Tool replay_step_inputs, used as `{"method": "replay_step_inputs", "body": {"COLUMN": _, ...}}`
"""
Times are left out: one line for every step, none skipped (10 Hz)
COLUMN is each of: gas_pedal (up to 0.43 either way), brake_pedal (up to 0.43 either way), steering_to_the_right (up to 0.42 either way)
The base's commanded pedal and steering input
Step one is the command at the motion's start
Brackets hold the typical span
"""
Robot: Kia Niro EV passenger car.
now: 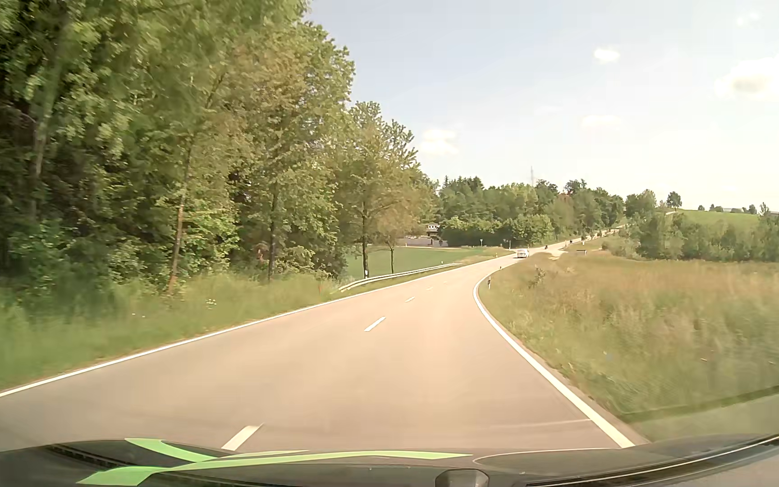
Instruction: Follow the waypoints while adhering to traffic rules and regulations
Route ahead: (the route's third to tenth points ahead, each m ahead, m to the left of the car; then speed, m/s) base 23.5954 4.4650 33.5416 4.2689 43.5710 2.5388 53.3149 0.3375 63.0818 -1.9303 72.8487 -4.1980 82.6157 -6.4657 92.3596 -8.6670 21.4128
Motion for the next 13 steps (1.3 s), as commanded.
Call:
{"method": "replay_step_inputs", "body": {"gas_pedal": 0.110, "brake_pedal": 0.000, "steering_to_the_right": 0.017}}
{"method": "replay_step_inputs", "body": {"gas_pedal": 0.110, "brake_pedal": 0.000, "steering_to_the_right": 0.017}}
{"method": "replay_step_inputs", "body": {"gas_pedal": 0.110, "brake_pedal": 0.000, "steering_to_the_right": 0.017}}
{"method": "replay_step_inputs", "body": {"gas_pedal": 0.110, "brake_pedal": 0.000, "steering_to_the_right": 0.017}}
{"method": "replay_step_inputs", "body": {"gas_pedal": 0.110, "brake_pedal": 0.000, "steering_to_the_right": 0.017}}
{"method": "replay_step_inputs", "body": {"gas_pedal": 0.110, "brake_pedal": 0.000, "steering_to_the_right": 0.017}}
{"method": "replay_step_inputs", "body": {"gas_pedal": 0.110, "brake_pedal": 0.000, "steering_to_the_right": 0.016}}
{"method": "replay_step_inputs", "body": {"gas_pedal": 0.110, "brake_pedal": 0.000, "steering_to_the_right": 0.014}}
{"method": "replay_step_inputs", "body": {"gas_pedal": 0.110, "brake_pedal": 0.000, "steering_to_the_right": 0.014}}
{"method": "replay_step_inputs", "body": {"gas_pedal": 0.110, "brake_pedal": 0.000, "steering_to_the_right": 0.014}}
{"method": "replay_step_inputs", "body": {"gas_pedal": 0.110, "brake_pedal": 0.000, "steering_to_the_right": 0.014}}
{"method": "replay_step_inputs", "body": {"gas_pedal": 0.118, "brake_pedal": 0.000, "steering_to_the_right": 0.014}}
{"method": "replay_step_inputs", "body": {"gas_pedal": 0.118, "brake_pedal": 0.000, "steering_to_the_right": 0.015}}
